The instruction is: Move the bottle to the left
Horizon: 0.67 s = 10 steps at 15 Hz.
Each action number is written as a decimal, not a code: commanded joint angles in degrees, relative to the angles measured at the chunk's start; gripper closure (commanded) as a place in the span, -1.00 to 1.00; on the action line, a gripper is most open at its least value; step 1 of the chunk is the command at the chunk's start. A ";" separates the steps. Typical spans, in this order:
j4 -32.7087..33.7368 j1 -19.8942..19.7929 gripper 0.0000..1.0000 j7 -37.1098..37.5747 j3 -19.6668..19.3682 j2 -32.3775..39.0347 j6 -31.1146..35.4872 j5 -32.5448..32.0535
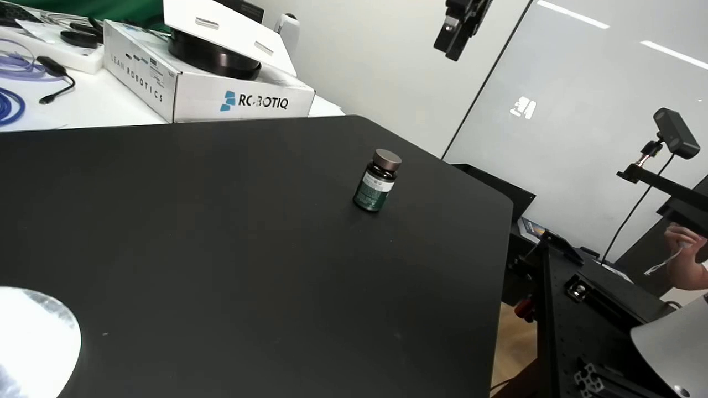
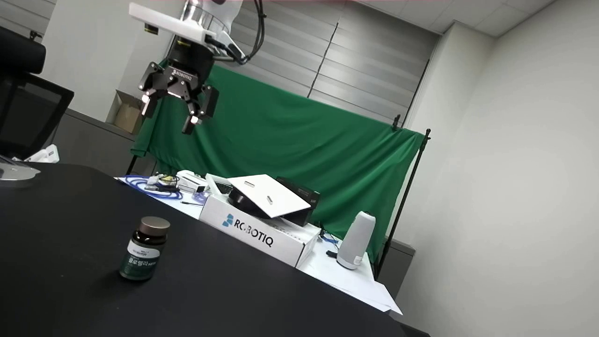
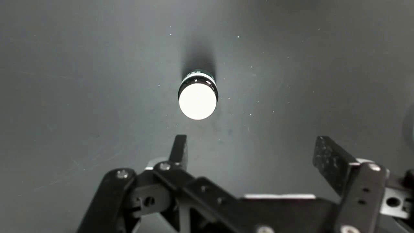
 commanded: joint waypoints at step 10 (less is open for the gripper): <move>8.69 -3.72 -1.00 -2.70 -2.12 17.44 2.78 -0.30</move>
